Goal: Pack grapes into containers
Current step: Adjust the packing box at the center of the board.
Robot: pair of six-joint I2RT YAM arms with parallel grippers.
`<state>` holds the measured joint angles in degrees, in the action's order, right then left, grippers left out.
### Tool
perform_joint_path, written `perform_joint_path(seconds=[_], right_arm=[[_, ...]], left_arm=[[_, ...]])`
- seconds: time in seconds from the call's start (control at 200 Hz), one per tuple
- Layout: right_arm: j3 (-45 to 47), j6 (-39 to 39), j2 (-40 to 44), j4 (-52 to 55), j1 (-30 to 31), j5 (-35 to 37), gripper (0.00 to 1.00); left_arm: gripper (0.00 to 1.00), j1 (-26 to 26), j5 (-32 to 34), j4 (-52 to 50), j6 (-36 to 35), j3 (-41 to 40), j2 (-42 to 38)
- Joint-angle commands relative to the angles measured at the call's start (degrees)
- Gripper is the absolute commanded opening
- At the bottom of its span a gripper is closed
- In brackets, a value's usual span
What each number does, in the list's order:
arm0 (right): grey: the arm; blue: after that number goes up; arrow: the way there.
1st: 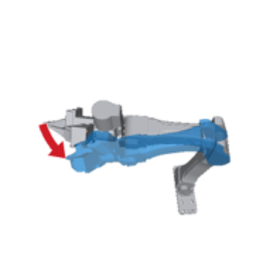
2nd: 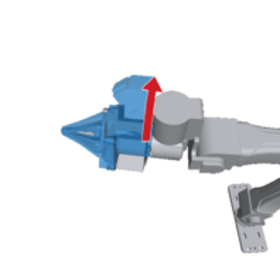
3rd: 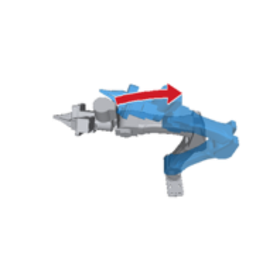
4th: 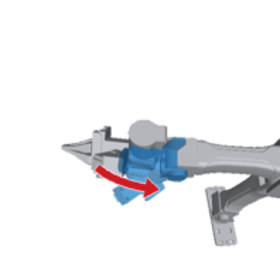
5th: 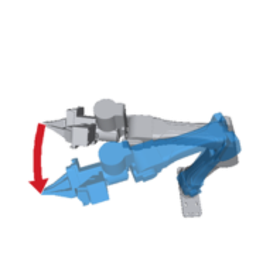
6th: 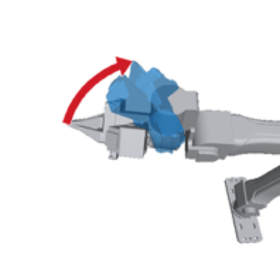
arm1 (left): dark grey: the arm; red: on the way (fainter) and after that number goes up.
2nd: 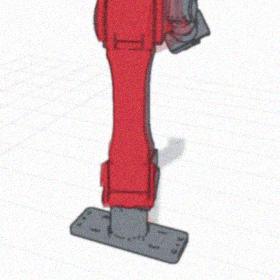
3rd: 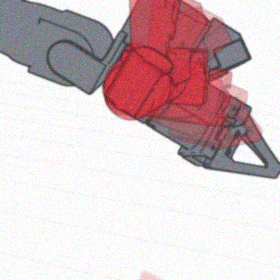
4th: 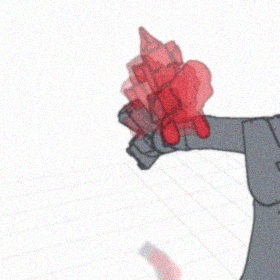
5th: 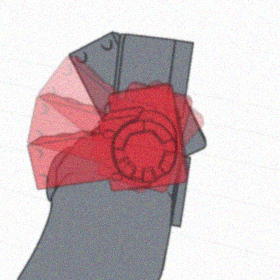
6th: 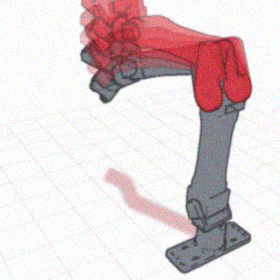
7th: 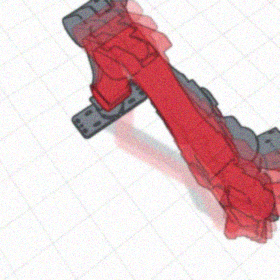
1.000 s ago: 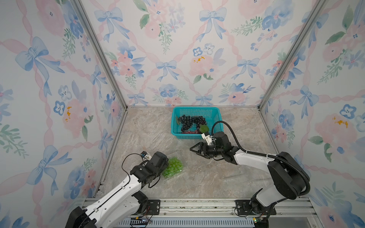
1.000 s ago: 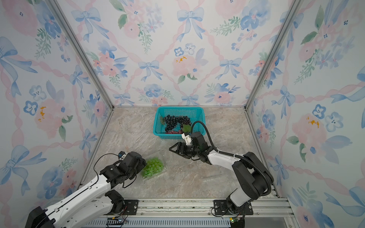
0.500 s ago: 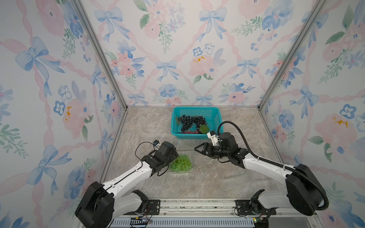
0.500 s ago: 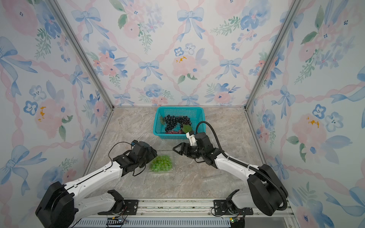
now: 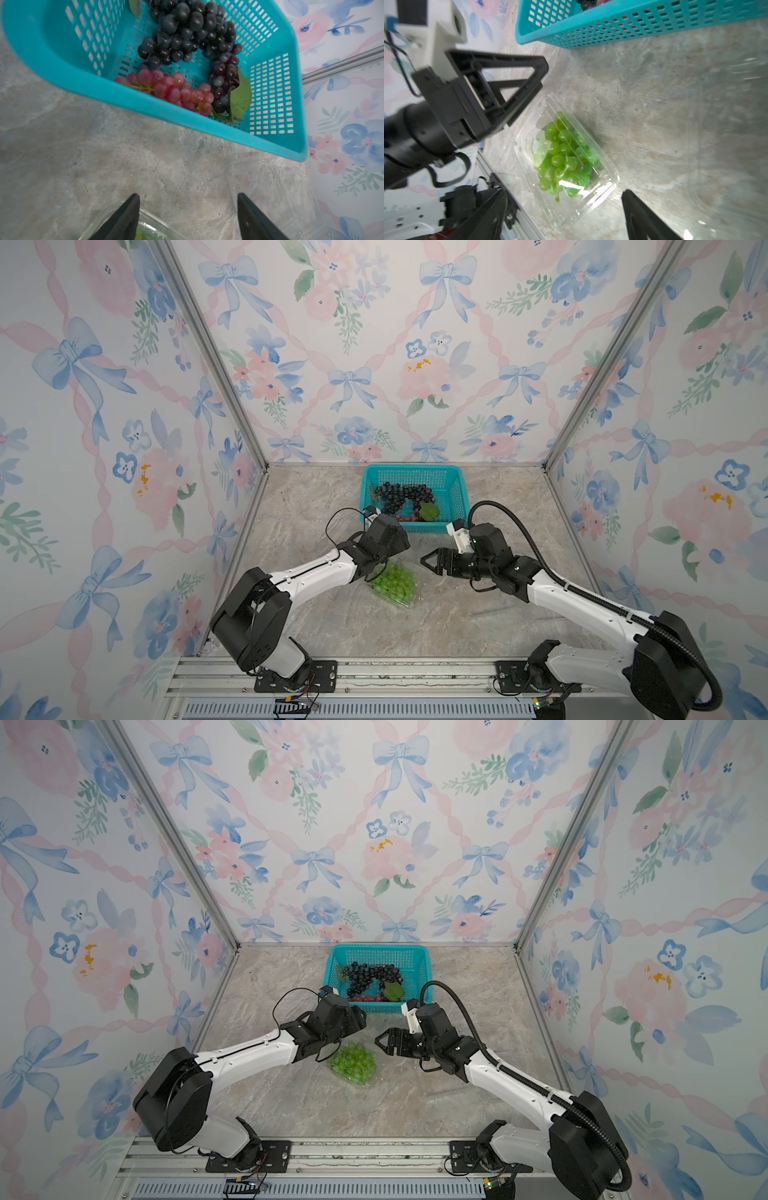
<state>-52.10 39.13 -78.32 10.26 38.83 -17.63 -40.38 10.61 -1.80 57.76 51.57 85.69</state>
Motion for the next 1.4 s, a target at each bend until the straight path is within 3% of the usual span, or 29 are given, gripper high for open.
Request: perform_joint_path(seconds=[0.0,0.155,0.31,0.43,0.55,0.675,0.905,1.105,1.395], right_arm=[[-4.81,-7.4,-0.64,7.98,3.34,5.23,0.86],[-6.87,-7.98,-1.84,7.2,5.14,5.28,0.83],[-12.74,-11.2,-6.51,8.89,7.38,3.85,0.54],[-18.23,-13.31,-12.16,10.59,8.36,3.25,0.42],[-21.54,-12.43,-15.48,9.26,7.59,-0.08,0.46],[-21.73,-9.33,-16.16,5.05,5.89,-4.01,0.61],[-18.27,-7.16,-15.66,2.17,3.57,-6.12,0.66],[-13.88,-6.93,-11.42,1.88,0.93,-6.12,0.67],[-9.98,-7.22,-7.25,2.03,-1.56,-6.07,0.69]], left_arm=[[0.75,2.43,1.73,0.52,-4.37,-2.19,-5.51],[0.7,6.5,0.94,-3.12,-4.22,-10.81,-19.49],[0.56,6.1,-0.77,-10.26,0.91,-19.35,-30.18],[0.49,5.93,-1.2,-15.52,4.04,-22.42,-35.94],[0.48,5.92,-1.33,-19.99,5.35,-23.48,-38.9],[0.55,5.21,-4.07,-19.94,5.48,-23.17,-35.12],[0.71,1.84,-5.78,-16.26,2.7,-17.1,-25.46],[0.72,1.35,-10.4,-9.46,3.37,-15.51,-18.63],[0.71,-1.32,-10.08,-5.17,0.71,-6.49,-6.82]])
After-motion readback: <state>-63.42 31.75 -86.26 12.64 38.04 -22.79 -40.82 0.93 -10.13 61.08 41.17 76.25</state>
